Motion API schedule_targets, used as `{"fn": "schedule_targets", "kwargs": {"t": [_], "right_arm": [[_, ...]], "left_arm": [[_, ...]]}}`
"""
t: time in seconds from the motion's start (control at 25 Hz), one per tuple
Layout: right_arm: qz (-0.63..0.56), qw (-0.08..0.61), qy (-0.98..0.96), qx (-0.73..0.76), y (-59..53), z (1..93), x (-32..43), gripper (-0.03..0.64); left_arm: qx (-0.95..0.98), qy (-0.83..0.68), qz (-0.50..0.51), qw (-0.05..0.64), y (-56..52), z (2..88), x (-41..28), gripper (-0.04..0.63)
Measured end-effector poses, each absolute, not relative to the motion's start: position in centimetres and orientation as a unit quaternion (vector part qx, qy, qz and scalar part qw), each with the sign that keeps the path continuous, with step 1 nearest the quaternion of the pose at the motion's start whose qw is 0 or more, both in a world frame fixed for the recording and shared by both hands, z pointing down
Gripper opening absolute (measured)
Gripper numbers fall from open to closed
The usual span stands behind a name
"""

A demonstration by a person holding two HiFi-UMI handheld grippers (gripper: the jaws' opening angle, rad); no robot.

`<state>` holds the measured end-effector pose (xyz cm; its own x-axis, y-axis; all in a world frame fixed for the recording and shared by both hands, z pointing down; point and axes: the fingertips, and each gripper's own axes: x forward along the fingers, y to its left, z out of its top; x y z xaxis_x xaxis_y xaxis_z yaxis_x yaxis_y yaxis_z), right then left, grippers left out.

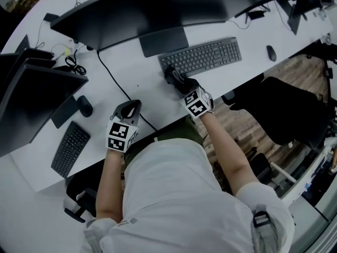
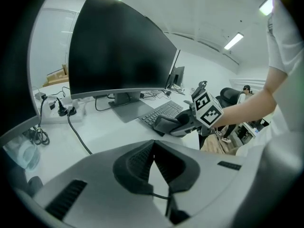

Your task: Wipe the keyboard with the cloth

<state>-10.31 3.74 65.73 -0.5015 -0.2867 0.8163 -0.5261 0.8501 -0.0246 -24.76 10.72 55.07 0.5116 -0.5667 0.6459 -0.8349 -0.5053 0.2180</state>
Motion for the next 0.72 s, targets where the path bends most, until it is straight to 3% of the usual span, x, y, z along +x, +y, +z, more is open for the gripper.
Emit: {"fn": "schedule_targets", "kwargs": {"t": [0.72], "right_arm": [[0.133,0.442,-0.863,0.205,0.0,65.4,-8.0,0.14]], "left_arm": [[0.804,-0.462,0.252,0.277,10.3,54.8,-22.0,-0.002]]}}
